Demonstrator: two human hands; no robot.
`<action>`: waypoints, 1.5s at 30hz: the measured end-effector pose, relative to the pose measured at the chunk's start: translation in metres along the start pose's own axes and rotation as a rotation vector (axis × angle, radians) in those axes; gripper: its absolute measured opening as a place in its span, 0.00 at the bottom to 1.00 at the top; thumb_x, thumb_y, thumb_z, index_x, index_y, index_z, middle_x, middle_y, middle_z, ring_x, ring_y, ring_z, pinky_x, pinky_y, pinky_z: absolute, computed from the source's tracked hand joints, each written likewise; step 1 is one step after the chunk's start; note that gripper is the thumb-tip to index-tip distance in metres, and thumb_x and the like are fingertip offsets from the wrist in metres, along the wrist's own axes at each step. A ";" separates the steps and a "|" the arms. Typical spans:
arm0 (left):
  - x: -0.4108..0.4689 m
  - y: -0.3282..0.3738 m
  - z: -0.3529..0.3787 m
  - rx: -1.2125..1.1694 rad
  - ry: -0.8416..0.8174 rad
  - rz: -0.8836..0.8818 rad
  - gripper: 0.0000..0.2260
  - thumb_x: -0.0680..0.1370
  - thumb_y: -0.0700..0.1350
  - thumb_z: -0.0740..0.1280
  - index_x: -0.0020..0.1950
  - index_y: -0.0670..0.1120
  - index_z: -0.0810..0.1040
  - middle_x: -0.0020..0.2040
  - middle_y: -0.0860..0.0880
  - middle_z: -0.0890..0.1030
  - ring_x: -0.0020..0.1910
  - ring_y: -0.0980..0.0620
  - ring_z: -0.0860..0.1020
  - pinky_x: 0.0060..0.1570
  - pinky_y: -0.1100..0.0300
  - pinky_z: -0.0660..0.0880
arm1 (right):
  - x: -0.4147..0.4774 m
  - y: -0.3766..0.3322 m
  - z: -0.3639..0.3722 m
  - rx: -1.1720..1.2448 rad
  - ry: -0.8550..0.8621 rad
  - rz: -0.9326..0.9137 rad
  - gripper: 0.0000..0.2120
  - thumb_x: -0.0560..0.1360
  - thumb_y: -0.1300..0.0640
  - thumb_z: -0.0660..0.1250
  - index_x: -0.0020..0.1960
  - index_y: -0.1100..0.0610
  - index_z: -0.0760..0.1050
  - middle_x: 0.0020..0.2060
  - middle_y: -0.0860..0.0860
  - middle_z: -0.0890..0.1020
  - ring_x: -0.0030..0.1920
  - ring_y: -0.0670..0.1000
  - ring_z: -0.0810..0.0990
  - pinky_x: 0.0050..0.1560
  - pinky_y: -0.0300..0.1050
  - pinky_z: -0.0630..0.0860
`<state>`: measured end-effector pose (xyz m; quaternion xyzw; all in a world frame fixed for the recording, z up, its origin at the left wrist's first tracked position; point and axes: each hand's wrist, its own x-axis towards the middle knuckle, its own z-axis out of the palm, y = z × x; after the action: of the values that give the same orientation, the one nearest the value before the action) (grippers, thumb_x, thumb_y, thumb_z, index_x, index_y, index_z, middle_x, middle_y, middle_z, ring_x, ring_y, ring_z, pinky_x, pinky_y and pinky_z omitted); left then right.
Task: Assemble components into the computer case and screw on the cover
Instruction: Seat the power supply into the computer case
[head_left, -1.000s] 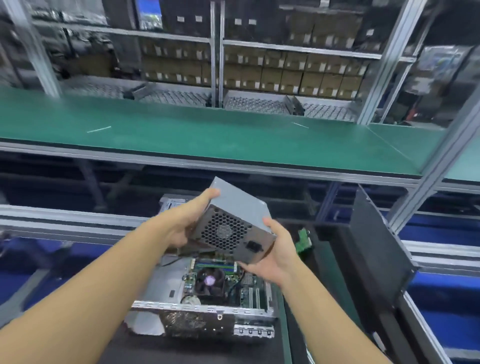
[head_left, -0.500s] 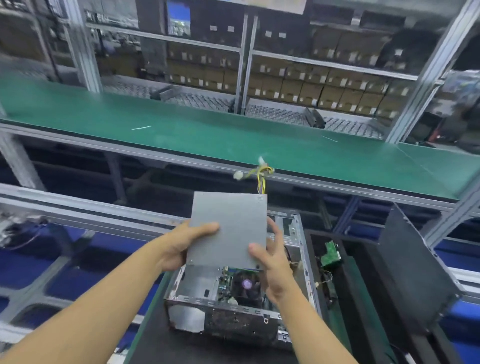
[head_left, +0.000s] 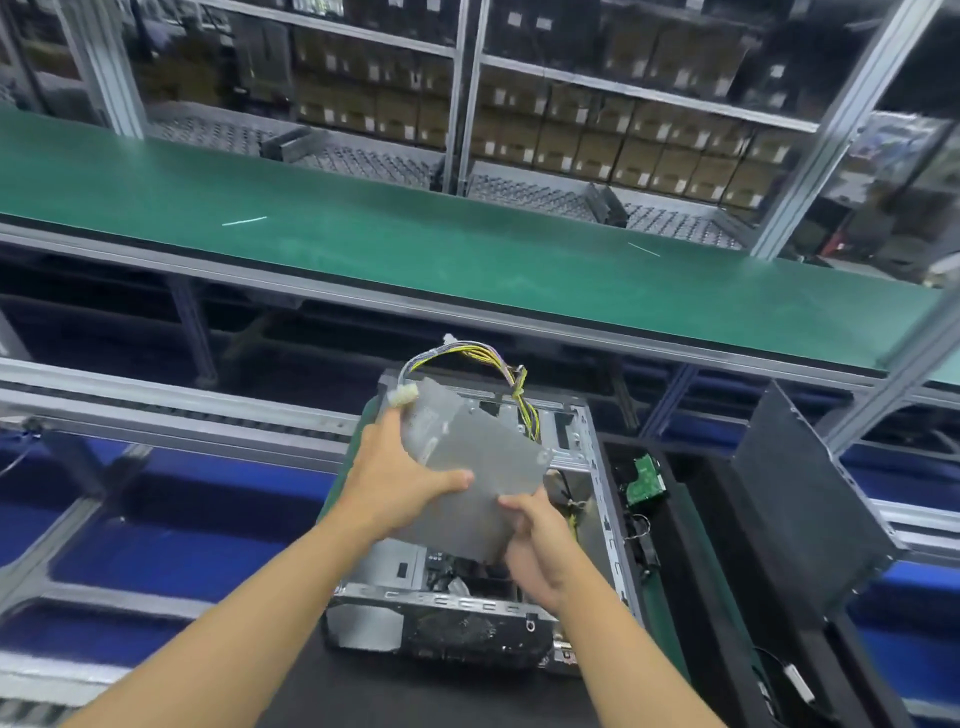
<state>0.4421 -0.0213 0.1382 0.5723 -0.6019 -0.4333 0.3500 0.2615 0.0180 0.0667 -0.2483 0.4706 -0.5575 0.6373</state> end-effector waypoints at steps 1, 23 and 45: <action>-0.001 0.002 0.007 0.157 0.061 0.032 0.52 0.56 0.62 0.79 0.75 0.61 0.56 0.67 0.51 0.67 0.66 0.47 0.70 0.66 0.44 0.69 | 0.004 0.000 -0.003 -0.013 0.007 0.026 0.24 0.77 0.63 0.67 0.70 0.48 0.71 0.66 0.54 0.79 0.64 0.56 0.76 0.58 0.57 0.76; 0.037 -0.002 0.021 0.674 0.370 -0.478 0.44 0.60 0.64 0.75 0.71 0.54 0.61 0.63 0.41 0.69 0.62 0.38 0.70 0.56 0.46 0.65 | 0.061 -0.027 -0.031 -0.639 -0.198 0.073 0.09 0.78 0.55 0.67 0.56 0.44 0.73 0.56 0.50 0.80 0.52 0.49 0.84 0.50 0.44 0.82; 0.025 -0.046 0.072 1.061 0.390 -0.344 0.39 0.63 0.70 0.70 0.61 0.45 0.65 0.57 0.46 0.69 0.57 0.45 0.69 0.52 0.51 0.68 | 0.087 0.028 -0.005 -0.364 -0.326 0.384 0.18 0.84 0.48 0.56 0.64 0.58 0.76 0.61 0.56 0.79 0.59 0.53 0.78 0.70 0.55 0.73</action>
<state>0.3912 -0.0360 0.0667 0.8275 -0.5595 -0.0104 0.0450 0.2652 -0.0561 0.0127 -0.3512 0.4926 -0.2863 0.7430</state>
